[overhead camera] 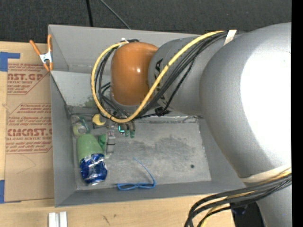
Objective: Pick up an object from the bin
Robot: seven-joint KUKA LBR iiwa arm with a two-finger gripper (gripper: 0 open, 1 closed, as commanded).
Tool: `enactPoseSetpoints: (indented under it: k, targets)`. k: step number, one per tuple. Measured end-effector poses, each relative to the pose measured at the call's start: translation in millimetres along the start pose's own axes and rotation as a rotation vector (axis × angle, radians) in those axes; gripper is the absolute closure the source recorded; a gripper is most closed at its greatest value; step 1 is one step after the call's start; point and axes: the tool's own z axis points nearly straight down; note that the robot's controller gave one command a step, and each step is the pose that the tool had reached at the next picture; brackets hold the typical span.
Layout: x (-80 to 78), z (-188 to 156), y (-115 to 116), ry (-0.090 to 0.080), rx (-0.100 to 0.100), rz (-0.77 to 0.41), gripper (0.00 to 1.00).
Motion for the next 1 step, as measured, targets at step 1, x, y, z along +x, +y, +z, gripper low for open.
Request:
enactPoseSetpoints:
  k: [1]
  targets:
    - [42.1,61.1,41.2,-0.012,0.022,-0.087,0.0]
